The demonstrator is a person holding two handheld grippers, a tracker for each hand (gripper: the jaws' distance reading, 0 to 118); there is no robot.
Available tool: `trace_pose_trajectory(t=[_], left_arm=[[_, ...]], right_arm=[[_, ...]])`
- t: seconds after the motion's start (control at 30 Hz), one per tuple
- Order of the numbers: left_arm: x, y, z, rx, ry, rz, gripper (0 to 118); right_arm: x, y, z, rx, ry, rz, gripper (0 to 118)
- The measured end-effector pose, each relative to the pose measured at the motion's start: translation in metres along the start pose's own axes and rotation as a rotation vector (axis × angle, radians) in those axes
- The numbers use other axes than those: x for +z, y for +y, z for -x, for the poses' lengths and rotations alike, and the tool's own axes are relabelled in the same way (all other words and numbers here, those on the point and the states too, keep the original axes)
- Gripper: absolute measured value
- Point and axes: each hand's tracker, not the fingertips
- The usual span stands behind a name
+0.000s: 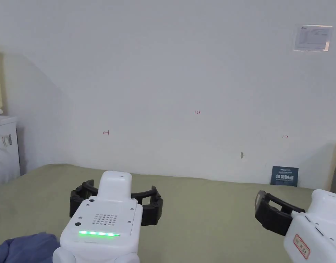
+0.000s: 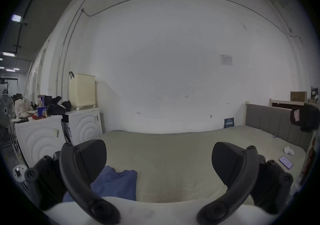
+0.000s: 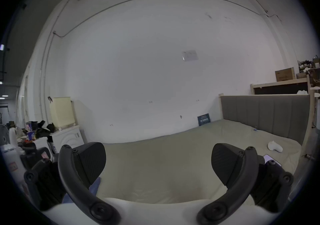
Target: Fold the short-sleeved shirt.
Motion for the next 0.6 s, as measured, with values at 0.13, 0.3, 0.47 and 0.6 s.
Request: trace_pose_trajectory(t=[0.13, 0.3, 0.47, 0.6], left_arm=[[-0.007, -0.002, 0.010, 0.097, -0.033, 0.073, 118], [-0.007, -0.003, 0.013, 0.099, -0.039, 0.086, 118], [-0.006, 0.000, 0.015, 0.098, -0.049, 0.102, 118], [-0.005, -0.001, 0.012, 0.068, -0.057, 0.108, 87]], right_arm=[[0.004, -0.005, 0.008, 0.130, -0.020, -0.004, 118], [0.003, -0.011, 0.018, 0.212, -0.010, 0.009, 118], [0.004, -0.014, 0.026, 0.250, -0.012, 0.008, 117], [0.003, -0.015, 0.029, 0.287, -0.014, 0.027, 56]])
